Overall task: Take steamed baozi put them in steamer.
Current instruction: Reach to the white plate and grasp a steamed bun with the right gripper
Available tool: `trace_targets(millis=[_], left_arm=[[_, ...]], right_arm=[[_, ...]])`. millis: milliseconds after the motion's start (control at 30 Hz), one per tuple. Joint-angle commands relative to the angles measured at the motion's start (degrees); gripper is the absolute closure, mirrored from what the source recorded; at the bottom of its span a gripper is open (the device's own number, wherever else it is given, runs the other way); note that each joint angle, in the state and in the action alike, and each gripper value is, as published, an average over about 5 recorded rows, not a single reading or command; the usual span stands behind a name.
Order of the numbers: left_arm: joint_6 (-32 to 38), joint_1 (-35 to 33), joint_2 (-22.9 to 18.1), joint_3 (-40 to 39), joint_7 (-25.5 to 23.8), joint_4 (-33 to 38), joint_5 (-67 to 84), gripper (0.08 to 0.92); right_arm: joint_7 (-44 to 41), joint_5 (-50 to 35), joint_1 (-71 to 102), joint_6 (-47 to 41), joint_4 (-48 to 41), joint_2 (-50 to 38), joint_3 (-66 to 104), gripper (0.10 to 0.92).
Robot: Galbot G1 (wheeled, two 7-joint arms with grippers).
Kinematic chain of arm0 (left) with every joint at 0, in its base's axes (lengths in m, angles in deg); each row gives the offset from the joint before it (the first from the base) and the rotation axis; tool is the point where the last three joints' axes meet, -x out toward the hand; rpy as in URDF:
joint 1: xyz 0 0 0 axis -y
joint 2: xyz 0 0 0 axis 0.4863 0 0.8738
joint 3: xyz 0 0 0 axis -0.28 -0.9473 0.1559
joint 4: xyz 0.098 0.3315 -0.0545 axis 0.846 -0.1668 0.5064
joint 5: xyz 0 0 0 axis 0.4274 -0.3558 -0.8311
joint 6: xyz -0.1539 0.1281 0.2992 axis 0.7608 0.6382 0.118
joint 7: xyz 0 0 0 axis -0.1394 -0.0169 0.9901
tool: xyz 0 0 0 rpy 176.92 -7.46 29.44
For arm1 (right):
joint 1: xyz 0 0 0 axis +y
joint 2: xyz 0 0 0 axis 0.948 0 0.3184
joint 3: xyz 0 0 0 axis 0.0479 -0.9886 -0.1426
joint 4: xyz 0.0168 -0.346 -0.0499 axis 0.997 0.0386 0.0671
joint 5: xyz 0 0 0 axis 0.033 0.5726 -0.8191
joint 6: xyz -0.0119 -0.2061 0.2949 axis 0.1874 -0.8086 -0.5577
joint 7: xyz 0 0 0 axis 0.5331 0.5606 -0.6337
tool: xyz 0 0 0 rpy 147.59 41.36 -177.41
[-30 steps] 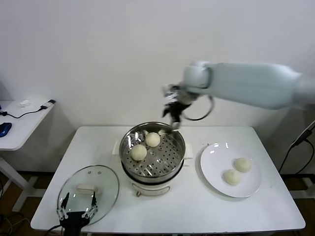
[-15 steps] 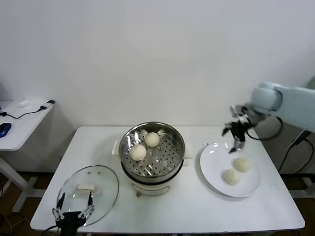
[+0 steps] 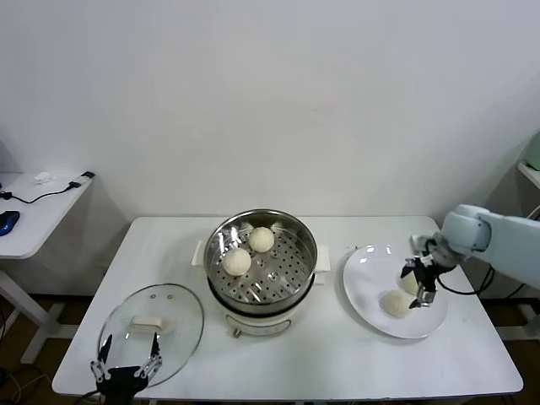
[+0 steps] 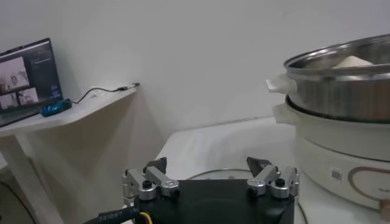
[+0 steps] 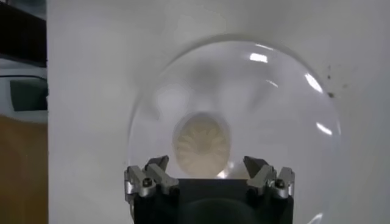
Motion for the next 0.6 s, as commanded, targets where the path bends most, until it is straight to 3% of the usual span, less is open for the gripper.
trace_targets(millis=[33,400,600], left_arm=[[0.1,-0.1,0.0,0.0,0.0,-0.1,-0.1,0.177],[0.4,-0.2,0.0,-0.5,0.2,0.0,-0.3,0.177],[0.6,-0.4,-0.1,-0.5,0.4,0.1,-0.4,0.177]], right_arm=[[4.3,2.5,12.2,-3.2,-0.8,-0.9,8.9,0.203],[6.0,2.0,12.8,-4.4,-2.3,0.8,11.8,0.212],[5.4,2.4,11.0,-4.9,-1.3,0.4,9.5,0.349]])
